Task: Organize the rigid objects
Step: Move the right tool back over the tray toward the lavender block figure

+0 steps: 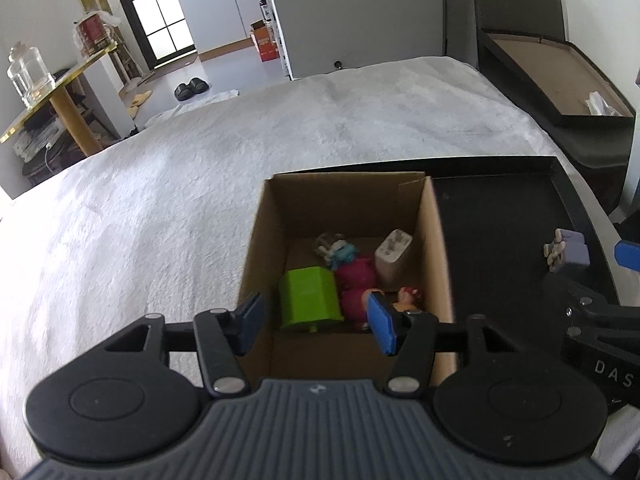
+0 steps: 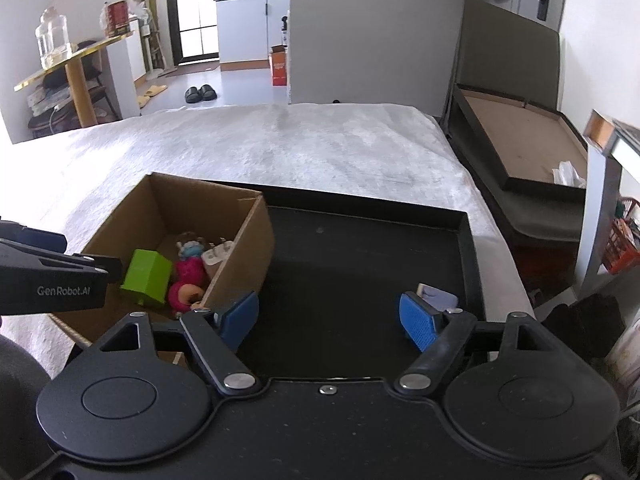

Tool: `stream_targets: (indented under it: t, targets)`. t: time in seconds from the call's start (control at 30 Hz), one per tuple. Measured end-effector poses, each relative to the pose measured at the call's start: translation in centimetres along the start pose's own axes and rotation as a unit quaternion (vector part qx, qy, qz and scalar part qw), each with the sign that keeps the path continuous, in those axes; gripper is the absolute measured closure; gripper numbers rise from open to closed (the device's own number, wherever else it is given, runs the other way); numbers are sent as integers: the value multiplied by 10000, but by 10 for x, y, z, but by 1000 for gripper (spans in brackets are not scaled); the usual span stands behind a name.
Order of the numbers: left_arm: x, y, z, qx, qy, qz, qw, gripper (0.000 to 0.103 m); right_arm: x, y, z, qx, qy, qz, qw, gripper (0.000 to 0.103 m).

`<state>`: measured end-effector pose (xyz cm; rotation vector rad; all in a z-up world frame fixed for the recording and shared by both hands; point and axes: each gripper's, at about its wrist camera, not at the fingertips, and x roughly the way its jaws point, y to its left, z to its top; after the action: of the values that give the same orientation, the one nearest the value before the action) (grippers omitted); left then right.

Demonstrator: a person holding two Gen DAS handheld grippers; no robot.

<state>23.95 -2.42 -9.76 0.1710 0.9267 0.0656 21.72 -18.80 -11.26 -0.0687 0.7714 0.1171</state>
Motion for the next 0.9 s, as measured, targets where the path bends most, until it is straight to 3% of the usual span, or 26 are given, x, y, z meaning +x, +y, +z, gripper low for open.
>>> stream_targets:
  t: [0.9]
  targets:
    - [25, -76, 26, 544, -4, 103, 9985, 47, 36, -73, -17, 407, 109, 48, 9991, 26]
